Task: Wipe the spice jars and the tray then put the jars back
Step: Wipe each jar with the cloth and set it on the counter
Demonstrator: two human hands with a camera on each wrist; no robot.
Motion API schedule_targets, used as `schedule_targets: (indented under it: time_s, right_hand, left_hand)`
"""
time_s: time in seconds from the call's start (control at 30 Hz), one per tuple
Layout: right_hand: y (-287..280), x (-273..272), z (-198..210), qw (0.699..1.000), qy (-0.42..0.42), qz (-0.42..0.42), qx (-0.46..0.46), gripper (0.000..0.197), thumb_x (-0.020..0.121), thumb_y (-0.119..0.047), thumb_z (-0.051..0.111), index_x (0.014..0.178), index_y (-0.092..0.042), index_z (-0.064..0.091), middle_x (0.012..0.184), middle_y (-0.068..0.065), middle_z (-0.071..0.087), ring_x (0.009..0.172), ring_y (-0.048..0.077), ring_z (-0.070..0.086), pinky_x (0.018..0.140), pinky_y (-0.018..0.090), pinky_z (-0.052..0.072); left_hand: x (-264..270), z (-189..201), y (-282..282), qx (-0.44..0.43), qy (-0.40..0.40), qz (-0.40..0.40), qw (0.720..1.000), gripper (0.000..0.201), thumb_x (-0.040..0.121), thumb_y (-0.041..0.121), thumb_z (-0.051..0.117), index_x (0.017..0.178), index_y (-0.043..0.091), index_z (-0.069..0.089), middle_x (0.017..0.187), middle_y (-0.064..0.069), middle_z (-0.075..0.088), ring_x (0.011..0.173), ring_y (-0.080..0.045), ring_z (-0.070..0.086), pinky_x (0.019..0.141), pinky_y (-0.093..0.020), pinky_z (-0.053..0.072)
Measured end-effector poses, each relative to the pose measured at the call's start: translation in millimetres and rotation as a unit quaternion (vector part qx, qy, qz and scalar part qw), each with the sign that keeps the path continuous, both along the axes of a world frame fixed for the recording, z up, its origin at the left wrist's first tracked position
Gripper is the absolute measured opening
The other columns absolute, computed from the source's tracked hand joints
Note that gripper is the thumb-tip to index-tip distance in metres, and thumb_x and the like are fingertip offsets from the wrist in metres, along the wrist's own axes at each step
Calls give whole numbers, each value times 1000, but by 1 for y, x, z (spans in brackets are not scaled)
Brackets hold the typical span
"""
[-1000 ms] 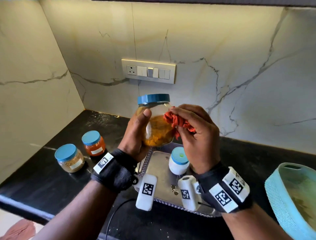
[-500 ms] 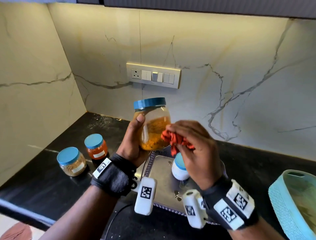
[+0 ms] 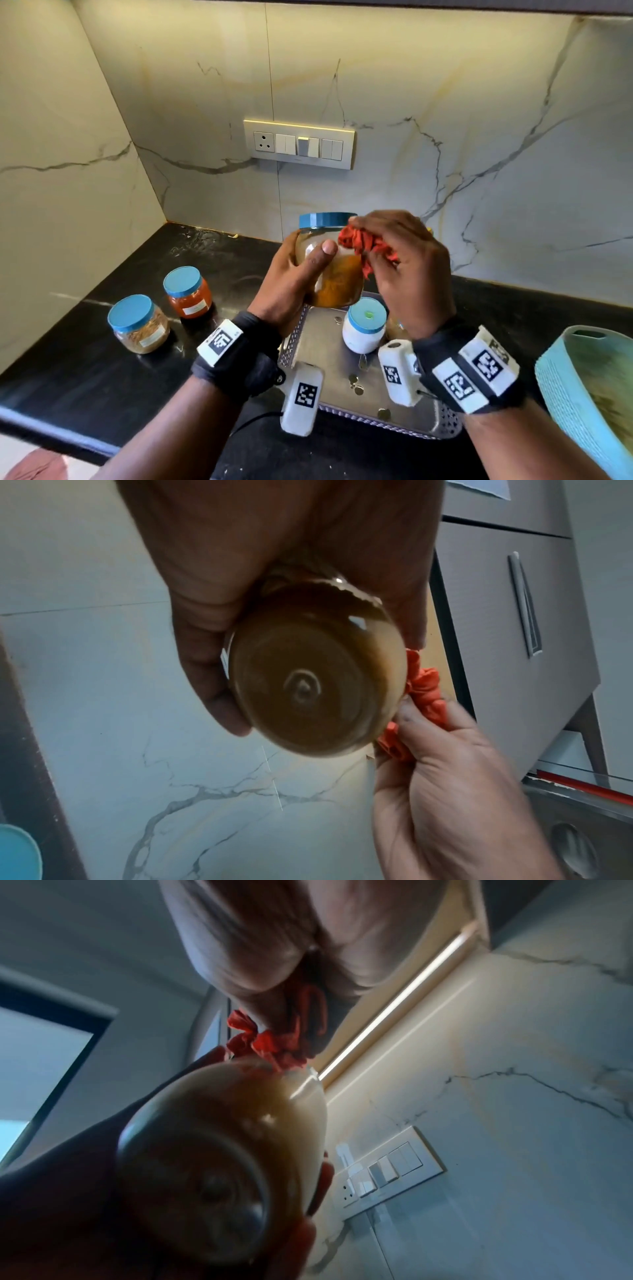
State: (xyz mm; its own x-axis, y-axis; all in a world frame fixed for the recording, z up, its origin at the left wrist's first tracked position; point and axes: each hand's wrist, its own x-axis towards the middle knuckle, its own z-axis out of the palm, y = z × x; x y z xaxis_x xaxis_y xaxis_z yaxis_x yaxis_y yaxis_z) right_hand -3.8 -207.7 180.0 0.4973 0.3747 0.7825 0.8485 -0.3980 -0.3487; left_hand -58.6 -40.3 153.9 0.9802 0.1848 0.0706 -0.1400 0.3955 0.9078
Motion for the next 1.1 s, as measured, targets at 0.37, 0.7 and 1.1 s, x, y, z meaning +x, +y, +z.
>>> schedule_targets:
  time_s: [0.37,0.7,1.1]
  right_hand:
    - [-4,-22,-13,998,-35,32,-31,35,86,3,58,115,-7,73,115,8,68,109,21,62,98,30,51]
    - [-5,-49,-29,999,-20,30,-12,34,85,2,60,114,-8,74,116,5,69,110,17,61,102,22,46]
    - [-9,-44,-19,999,6,53,-10,38,80,4,61,112,-9,76,115,5,69,109,20,65,100,25,49]
  left_hand:
    - [6,7,0,21,16,40,999,76,69,46,80,129,6,55,116,-14,68,98,-26,73,73,-44,61]
    - [7,6,4,-9,-7,50,999,79,74,41,78,133,-5,51,114,-23,64,98,-32,68,80,-41,59]
    - [6,7,8,-38,-14,45,998,78,69,49,83,128,4,57,134,-39,54,124,-56,56,97,-62,52]
